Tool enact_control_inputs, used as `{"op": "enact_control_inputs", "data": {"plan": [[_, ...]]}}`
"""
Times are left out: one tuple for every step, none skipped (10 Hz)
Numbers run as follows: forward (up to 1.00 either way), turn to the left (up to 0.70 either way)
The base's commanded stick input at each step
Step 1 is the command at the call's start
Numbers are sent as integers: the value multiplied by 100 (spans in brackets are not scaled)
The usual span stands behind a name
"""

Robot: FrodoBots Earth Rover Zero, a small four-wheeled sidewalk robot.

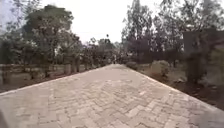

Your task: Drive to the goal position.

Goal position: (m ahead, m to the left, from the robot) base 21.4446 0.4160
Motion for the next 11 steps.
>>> {"op": "enact_control_inputs", "data": {"plan": [[70, 0], [70, 0], [70, 0], [70, 0], [70, 0], [70, 0], [70, 0], [70, 0], [70, 0], [70, 0], [70, 0]]}}
